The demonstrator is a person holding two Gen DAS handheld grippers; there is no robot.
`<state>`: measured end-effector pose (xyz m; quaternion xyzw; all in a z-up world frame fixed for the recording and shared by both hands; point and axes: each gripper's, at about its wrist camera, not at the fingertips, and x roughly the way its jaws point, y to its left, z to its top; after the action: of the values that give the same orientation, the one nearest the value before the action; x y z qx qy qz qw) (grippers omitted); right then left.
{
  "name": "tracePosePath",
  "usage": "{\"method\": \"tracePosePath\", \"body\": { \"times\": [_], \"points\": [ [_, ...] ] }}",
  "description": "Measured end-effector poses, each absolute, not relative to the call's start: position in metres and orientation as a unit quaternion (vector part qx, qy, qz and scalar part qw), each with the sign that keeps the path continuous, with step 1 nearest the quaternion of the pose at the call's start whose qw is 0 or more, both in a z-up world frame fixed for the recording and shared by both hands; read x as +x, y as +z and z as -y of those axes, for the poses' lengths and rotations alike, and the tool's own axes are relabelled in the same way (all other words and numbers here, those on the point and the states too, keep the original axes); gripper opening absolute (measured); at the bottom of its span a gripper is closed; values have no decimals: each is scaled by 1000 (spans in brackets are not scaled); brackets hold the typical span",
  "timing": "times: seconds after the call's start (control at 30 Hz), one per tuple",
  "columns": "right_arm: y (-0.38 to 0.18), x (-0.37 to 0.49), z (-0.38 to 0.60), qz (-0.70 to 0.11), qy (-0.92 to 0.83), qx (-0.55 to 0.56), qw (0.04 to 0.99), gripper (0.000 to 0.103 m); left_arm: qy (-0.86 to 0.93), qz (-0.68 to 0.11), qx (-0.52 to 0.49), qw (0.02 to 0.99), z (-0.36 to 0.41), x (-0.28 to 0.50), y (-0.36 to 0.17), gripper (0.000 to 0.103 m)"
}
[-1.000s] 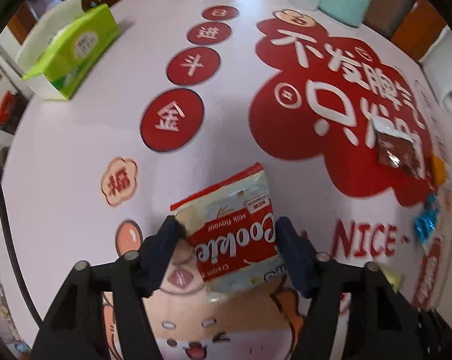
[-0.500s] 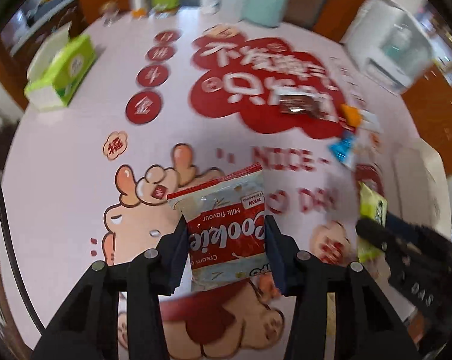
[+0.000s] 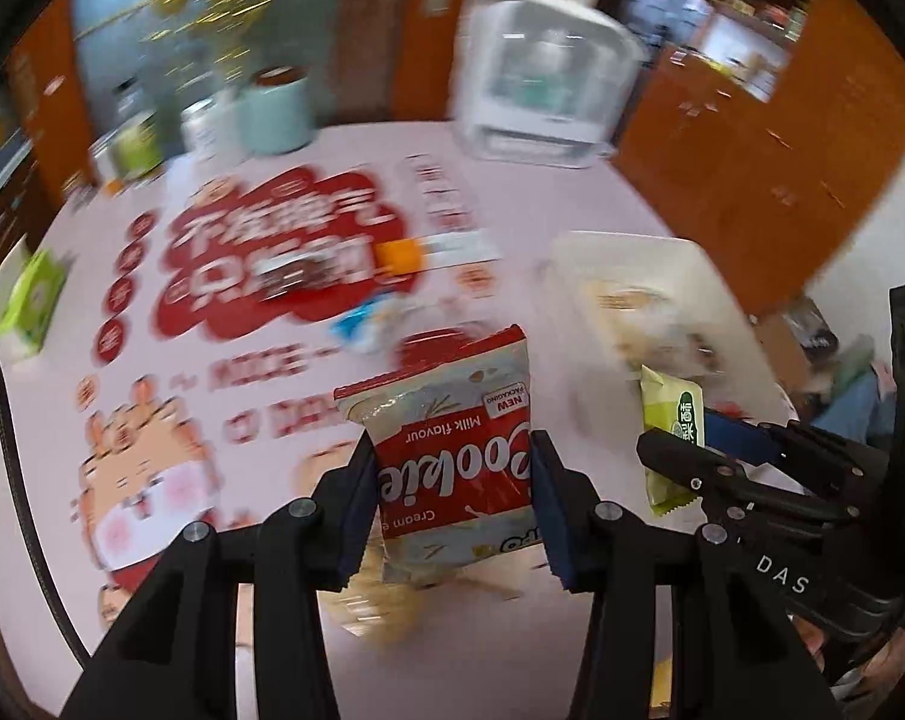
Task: Organize snacks
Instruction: 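Carry both snacks to the white tray and open both tools to release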
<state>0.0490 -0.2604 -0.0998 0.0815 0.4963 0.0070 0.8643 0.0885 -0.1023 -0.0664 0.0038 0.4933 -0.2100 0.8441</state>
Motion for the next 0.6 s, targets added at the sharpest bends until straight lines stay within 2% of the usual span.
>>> {"method": "tracePosePath", "body": {
  "times": [0.23, 0.5, 0.53, 0.6],
  "points": [
    [-94, 13, 368, -491, -61, 97, 864, 40, -267, -485, 30, 832, 212, 69, -63, 46],
    [-95, 11, 427, -487, -89, 103, 863, 41, -290, -499, 83, 812, 297, 59, -78, 47],
    [-97, 11, 431, -488, -90, 104, 862, 41, -288, -499, 88, 812, 303, 60, -81, 49],
    [-102, 15, 437, -489, -96, 105, 861, 41, -293, -505, 91, 807, 310, 60, -87, 73]
  ]
}}
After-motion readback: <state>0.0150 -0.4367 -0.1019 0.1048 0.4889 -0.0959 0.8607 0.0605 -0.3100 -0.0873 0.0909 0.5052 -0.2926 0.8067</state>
